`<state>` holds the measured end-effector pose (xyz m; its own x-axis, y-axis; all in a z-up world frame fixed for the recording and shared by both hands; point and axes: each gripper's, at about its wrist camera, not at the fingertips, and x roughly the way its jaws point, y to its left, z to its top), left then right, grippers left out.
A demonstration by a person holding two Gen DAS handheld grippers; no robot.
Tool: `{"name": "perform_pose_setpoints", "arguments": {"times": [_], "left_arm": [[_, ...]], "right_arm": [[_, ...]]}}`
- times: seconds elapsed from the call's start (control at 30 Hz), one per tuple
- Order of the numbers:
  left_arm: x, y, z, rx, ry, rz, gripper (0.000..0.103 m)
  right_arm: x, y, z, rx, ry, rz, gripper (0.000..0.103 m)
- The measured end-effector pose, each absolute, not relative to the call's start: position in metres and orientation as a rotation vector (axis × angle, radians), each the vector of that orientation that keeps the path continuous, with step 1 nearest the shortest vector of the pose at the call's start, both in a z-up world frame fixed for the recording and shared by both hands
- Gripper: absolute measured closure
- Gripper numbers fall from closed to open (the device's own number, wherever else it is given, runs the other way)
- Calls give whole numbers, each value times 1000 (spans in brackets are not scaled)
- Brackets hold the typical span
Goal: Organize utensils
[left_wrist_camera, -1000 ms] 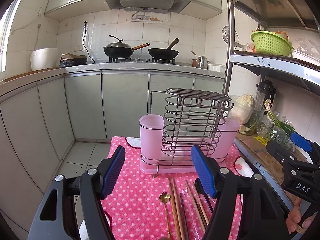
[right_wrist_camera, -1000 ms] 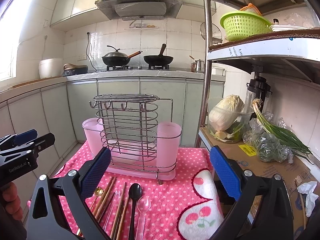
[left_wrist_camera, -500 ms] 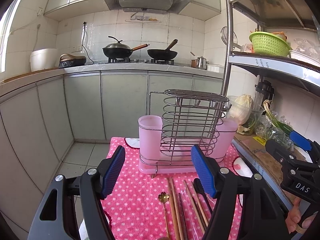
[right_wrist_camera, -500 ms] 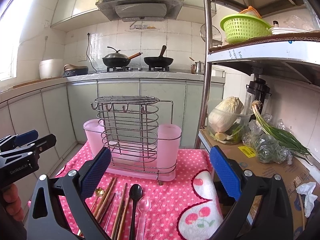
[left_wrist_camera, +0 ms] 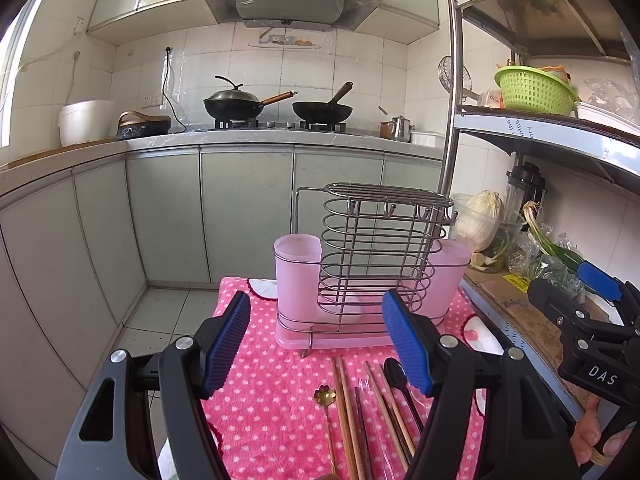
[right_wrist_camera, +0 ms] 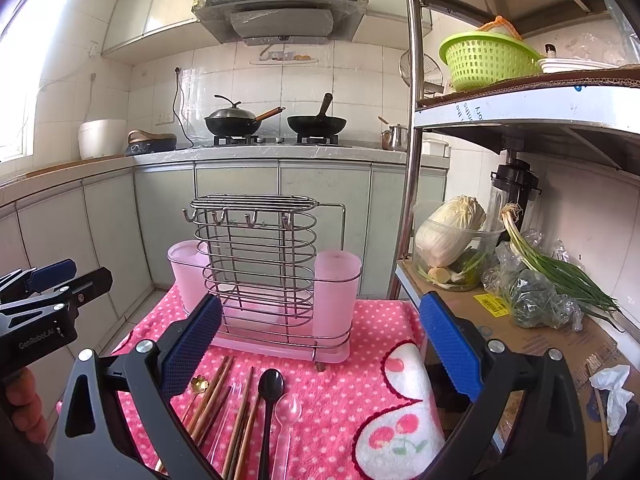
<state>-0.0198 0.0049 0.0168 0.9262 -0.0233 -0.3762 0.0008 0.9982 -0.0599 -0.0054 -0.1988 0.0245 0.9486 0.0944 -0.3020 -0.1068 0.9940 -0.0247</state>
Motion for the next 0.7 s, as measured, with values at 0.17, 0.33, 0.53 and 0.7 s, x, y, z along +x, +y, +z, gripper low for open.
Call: {"name": "perform_pose_setpoints", "arguments": {"times": [0.17,0.33,0.53,0.7], "left_arm": [[-20,5,17,-60,386,-12,35],[-20,5,17,-61,386,-12,35],[-20,5,17,-60,388,-12,35],[-15,6,13,-59,411,-18,35]], "right_arm": [[-6,-198,25,-42,307,103,3],[-5,-197,25,-45,307,102,3],[-5,-196,25,-48,308,103,3],[1,-194,21,-53,330,107,3]]}}
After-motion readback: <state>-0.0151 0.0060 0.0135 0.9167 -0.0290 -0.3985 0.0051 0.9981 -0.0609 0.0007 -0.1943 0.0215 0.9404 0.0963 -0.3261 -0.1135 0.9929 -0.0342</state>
